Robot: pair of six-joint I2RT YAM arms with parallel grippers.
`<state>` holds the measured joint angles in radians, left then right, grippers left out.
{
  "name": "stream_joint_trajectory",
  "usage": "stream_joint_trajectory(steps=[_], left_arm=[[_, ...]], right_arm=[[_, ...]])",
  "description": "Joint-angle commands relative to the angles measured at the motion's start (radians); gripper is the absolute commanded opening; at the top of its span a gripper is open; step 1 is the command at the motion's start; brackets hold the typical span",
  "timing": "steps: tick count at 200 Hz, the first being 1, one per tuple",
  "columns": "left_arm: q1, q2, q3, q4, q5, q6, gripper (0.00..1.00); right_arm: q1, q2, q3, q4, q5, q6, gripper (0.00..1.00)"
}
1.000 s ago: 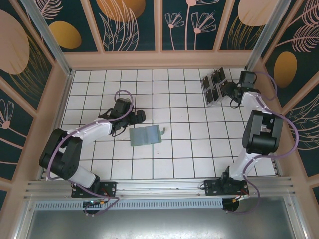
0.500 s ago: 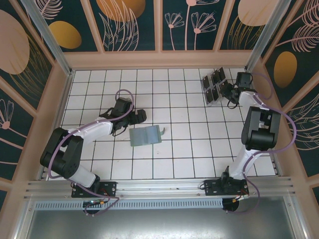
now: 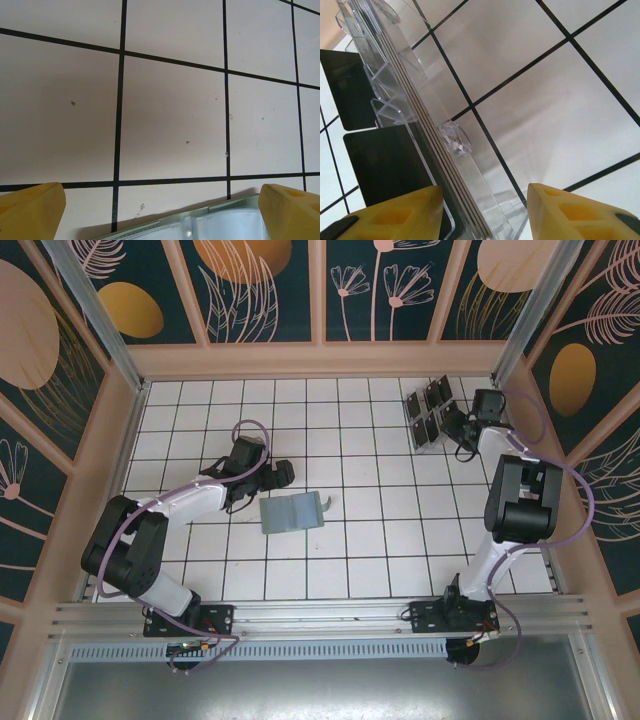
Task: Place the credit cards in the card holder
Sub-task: Move the storage box to the top-right of the table.
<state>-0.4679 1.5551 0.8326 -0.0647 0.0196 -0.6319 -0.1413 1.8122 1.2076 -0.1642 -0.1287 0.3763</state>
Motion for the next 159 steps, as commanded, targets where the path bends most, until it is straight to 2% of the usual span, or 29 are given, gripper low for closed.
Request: stream_joint_trajectory(steps=[1, 33, 159], left_arm=[[-0.006, 0.009, 0.016, 0.017, 0.013, 0.018, 0.99], [-0.006, -0.002, 0.006, 0.019, 0.011, 0.019, 0.98], [-0.006, -0.025, -0.012, 0.019, 0.003, 0.024, 0.99]], right_arm=[[0.001, -0.043, -0.040, -0.001, 0.008, 0.008, 0.46], [0.011, -0.066, -0.068, 0.000, 0.007, 0.010, 0.43], [0.046, -0.114, -0.165, 0.012, -0.002, 0.024, 0.41]])
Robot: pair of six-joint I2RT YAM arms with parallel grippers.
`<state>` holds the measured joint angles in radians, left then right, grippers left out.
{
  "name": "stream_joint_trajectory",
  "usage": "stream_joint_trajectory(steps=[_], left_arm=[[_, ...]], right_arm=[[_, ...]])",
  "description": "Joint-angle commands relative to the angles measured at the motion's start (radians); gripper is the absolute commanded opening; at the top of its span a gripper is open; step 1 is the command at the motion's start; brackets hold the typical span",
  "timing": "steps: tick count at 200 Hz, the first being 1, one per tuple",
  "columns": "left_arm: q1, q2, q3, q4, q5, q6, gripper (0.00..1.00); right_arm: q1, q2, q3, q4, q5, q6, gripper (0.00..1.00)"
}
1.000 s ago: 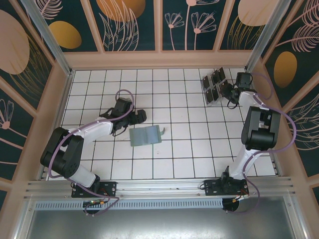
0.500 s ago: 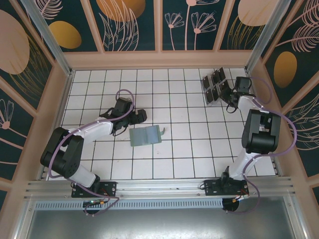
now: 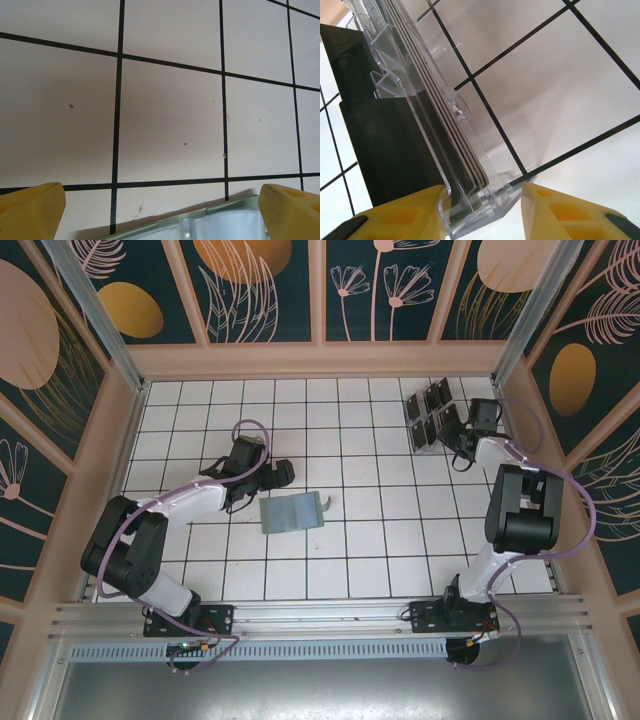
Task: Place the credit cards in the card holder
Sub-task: Move the storage box to the top-right of the table.
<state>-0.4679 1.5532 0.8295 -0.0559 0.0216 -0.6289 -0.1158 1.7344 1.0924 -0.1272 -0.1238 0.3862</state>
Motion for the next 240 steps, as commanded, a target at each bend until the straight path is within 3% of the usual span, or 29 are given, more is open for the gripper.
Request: stream_joint_trajectory(steps=[1, 59, 142, 180, 240], left_arm=[[-0.006, -0.023, -0.009, 0.011, 0.001, 0.021, 0.99], [-0.006, -0.021, -0.004, 0.013, 0.004, 0.027, 0.99], [-0.006, -0.031, -0.016, 0.021, 0.012, 0.037, 0.98], [-0.007, -0.042, -0.011, 0.008, -0.012, 0.043, 0.98], [-0.006, -0.109, 0.003, -0.101, -0.104, 0.088, 0.98]], right_arm=[[0.021, -0.038, -0.051, -0.025, -0.007, 0.014, 0.41], [0.058, -0.138, -0.162, -0.022, -0.009, 0.032, 0.41], [0.194, -0.355, -0.298, -0.070, 0.031, 0.114, 0.42], [0.220, -0.402, -0.258, -0.097, 0.053, 0.128, 0.48], [0.295, -0.471, -0.110, -0.170, 0.078, 0.093, 0.48]])
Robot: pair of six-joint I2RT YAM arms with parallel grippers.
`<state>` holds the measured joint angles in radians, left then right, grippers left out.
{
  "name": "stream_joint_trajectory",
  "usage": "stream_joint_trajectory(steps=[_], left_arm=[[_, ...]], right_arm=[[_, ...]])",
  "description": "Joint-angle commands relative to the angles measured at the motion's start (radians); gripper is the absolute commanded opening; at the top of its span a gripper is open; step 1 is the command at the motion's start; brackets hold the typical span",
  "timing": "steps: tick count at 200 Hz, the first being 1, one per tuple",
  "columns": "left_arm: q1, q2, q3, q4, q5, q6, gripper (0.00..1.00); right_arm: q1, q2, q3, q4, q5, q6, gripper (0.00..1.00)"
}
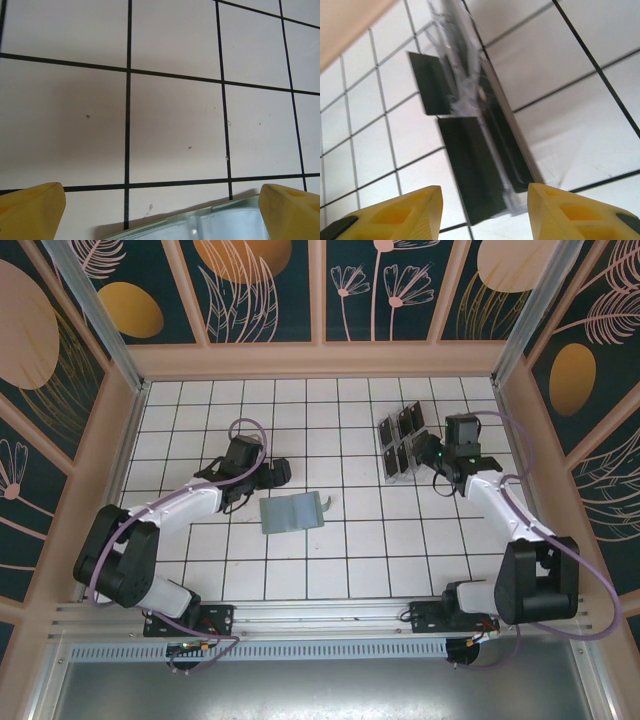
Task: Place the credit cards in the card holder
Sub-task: Move the storage box to the top-right of the table, then pick up the credit card from the storage box.
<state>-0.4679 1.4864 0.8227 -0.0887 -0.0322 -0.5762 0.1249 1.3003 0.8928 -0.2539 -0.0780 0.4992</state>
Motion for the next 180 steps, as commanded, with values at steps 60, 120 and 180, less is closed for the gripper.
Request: stream_joint_trajectory(steps=[60, 120, 180], left_arm=[[-0.007, -0.150, -0.108, -0.132, -0.109, 0.025, 0.98], [-0.006, -0.187, -0.161, -0.126, -0.108, -0.008, 0.99], [-0.006, -0.171, -0.154, -0.105, -0.087, -0.008, 0.99]], right_arm=[[0.208, 0.220, 0.366, -0.144, 0.089, -0.172, 0.45], [0.213, 0.571, 0.649, -0.232, 0.270, -0.290, 0.40], [0.203, 0.738, 0.791, -0.288, 0.372, -0.350, 0.34]])
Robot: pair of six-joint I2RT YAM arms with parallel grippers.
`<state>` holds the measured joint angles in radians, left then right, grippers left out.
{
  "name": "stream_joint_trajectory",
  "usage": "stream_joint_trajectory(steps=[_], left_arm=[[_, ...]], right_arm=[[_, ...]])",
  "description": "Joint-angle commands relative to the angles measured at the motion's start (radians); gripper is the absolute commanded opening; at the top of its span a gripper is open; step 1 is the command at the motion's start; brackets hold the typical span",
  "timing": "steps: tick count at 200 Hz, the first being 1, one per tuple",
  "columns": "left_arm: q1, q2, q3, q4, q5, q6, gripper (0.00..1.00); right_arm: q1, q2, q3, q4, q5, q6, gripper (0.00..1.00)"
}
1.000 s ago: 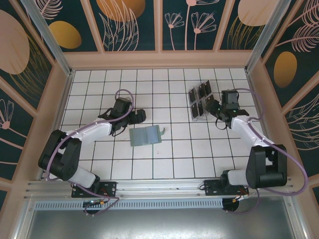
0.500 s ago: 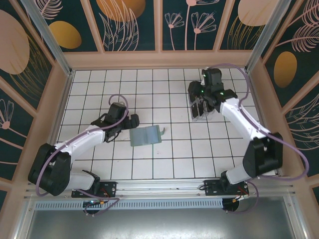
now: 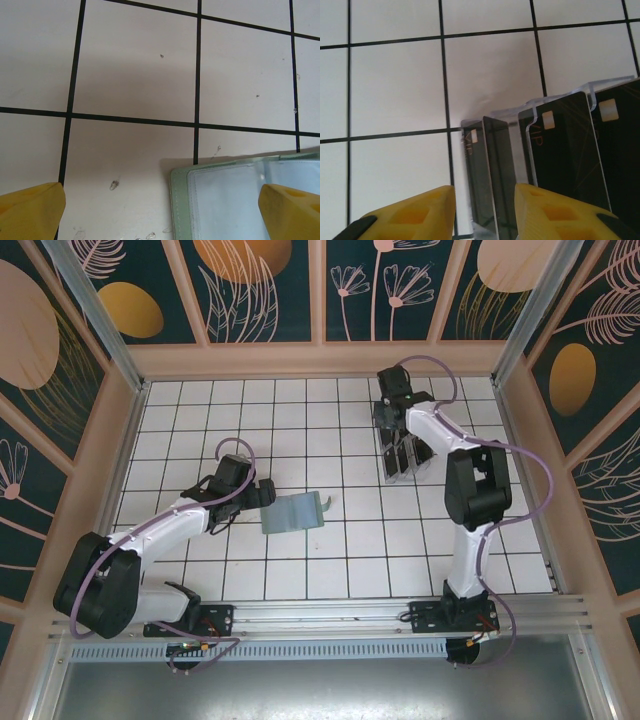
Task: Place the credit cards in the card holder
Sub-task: Pick up the credit card from the storage box.
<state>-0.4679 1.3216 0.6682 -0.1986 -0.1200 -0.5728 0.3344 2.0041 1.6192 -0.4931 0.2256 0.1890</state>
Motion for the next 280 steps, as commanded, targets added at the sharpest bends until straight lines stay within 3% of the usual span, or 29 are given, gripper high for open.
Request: stream_joint_trajectory(steps=[1, 70, 171, 280], left_arm=[[-0.006, -0.006, 0.001, 0.005, 0.001, -0.011, 0.99], [-0.006, -0.001, -0.001, 0.019, 0.005, -0.008, 0.99], [-0.006, 0.025, 0.013, 0.035, 0.017, -0.009, 0.98], [-0.006, 0.044, 0.036, 0.036, 0.019, -0.001, 0.98]], right_arm=[[-0.006, 0.036, 0.066, -0.050, 0.069, -0.041, 0.34], [-0.013, 0.102, 0.100, -0.068, 0.053, -0.044, 0.27], [-0.034, 0.096, 0.108, -0.073, 0.032, -0.052, 0.00], [-0.049, -0.067, 0.103, -0.045, -0.063, -0.026, 0.00]])
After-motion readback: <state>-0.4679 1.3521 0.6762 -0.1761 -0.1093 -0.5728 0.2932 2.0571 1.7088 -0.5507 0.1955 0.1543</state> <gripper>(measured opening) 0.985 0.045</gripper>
